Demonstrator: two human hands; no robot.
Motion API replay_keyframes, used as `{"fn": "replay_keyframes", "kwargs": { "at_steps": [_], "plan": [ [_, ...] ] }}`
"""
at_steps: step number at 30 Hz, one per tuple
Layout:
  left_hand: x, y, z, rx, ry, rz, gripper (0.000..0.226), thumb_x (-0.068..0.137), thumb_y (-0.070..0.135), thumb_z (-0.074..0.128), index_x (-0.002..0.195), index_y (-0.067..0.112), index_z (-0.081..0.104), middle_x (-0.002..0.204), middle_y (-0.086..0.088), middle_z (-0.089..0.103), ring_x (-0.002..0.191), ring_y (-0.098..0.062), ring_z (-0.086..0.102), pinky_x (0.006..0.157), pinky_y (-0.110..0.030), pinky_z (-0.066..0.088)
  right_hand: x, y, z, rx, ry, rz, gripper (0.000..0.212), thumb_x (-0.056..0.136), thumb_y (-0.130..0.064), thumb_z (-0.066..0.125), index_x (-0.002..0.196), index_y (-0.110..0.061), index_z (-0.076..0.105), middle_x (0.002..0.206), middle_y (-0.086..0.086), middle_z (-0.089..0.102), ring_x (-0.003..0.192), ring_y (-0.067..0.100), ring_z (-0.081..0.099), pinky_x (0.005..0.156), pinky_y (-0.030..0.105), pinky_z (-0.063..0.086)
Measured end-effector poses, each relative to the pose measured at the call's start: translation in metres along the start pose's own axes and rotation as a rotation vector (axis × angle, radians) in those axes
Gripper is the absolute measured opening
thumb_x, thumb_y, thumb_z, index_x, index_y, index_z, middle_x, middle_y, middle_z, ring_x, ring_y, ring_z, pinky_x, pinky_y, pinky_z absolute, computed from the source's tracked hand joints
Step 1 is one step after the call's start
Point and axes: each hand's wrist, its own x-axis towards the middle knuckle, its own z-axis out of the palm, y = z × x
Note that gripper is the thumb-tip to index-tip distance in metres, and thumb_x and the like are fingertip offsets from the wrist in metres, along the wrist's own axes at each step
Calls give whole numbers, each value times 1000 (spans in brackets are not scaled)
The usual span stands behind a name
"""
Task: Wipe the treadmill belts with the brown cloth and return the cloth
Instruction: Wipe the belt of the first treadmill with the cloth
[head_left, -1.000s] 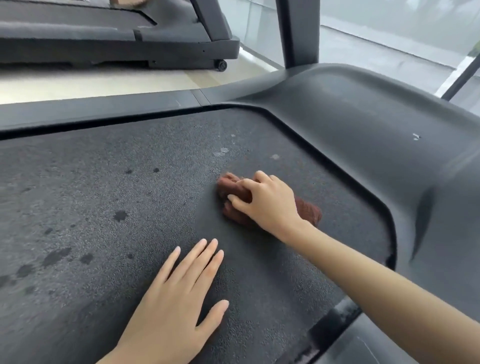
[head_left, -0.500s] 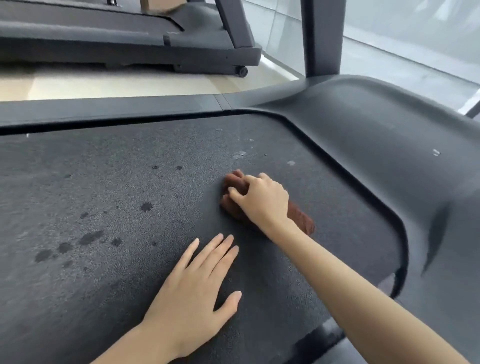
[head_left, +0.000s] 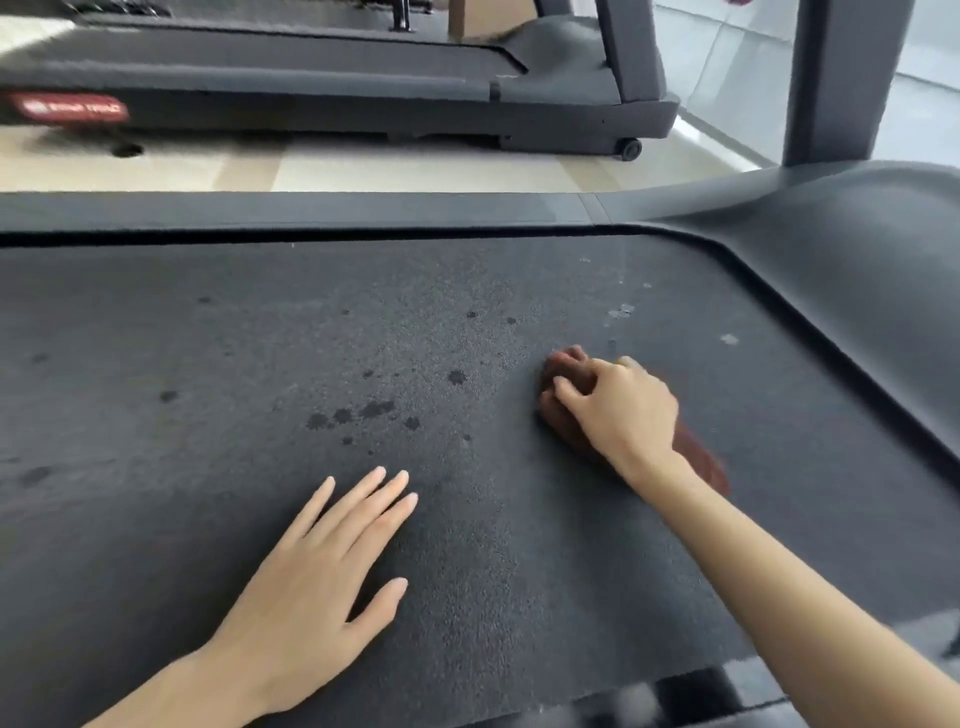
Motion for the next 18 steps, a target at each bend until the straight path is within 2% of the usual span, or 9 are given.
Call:
{"fn": "replay_keyframes", "kwargs": {
  "at_steps": [4,7,12,16,18],
  "plan": [
    [-1,-1,0,0,5,-32,61,94,55,23,148,27,19,155,13,12,143,-3,-3,115,-33,0,-38,-123,25,61,-79,-344,43,88,-55,47,113,-24,65,101,6,59,91,31,58,66,33,34],
    [-2,1,0,-32,17,-31,61,93,56,19,148,30,12,155,15,5,141,1,-9,115,-31,-7,-41,-135,25,84,-120,-410,43,88,-55,47,115,-25,64,101,5,59,91,31,59,68,33,38],
    [-3,1,3,-14,38,-23,62,93,55,15,149,29,11,156,16,0,141,0,-13,115,-30,-9,-8,-24,2,69,-68,-241,38,85,-60,49,107,-34,66,93,2,59,91,28,60,64,30,37],
    [-3,2,3,-19,52,-24,62,92,53,18,149,27,17,155,14,5,142,-2,-8,116,-31,-6,10,81,-21,-22,12,13,44,83,-60,49,110,-30,67,103,11,64,99,36,59,74,38,43],
    [-3,2,4,-9,50,-26,63,92,54,16,149,27,14,156,14,2,142,-2,-11,116,-31,-8,10,99,-25,-30,52,108,47,82,-60,49,112,-28,67,105,16,64,99,40,59,79,41,45]
  ]
}}
